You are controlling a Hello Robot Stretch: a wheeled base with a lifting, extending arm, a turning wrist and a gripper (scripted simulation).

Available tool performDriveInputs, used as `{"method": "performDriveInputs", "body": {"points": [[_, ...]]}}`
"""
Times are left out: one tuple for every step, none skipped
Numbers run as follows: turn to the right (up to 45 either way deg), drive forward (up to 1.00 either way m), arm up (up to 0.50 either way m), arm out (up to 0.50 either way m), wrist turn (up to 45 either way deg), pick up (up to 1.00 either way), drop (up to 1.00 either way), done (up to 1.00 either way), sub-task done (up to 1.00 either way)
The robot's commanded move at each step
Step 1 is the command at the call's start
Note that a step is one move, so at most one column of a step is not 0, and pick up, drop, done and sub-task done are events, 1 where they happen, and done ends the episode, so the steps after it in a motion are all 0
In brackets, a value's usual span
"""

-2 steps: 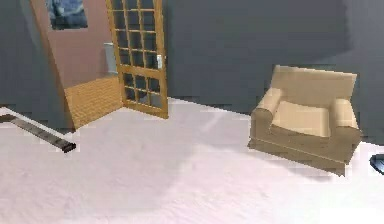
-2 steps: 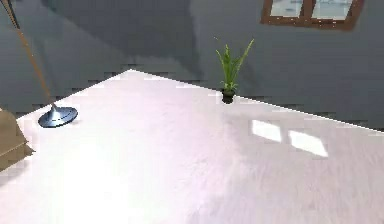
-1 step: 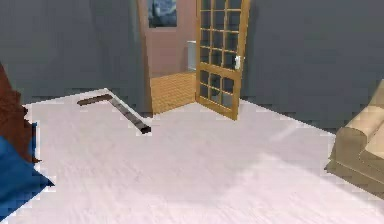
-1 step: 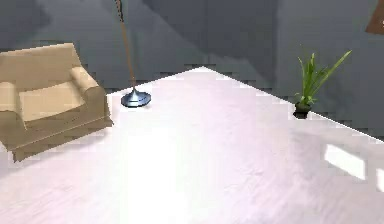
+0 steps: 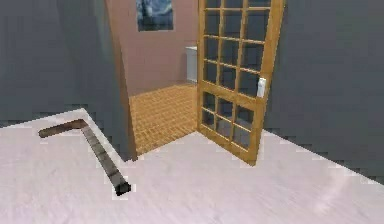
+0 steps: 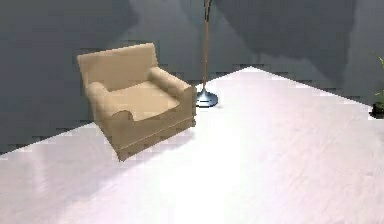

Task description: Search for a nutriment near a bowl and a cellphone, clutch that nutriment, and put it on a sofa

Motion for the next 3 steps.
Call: {"method": "performDriveInputs", "body": {"points": [[0.0, 1.0, 0.0, 0.0, 0.0, 0.0, 0.0, 0.0, 0.0], [0.0, 0.85, 0.0, 0.0, 0.0, 0.0, 0.0, 0.0, 0.0], [-36.0, 0.0, 0.0, 0.0, 0.0, 0.0, 0.0, 0.0, 0.0]]}}
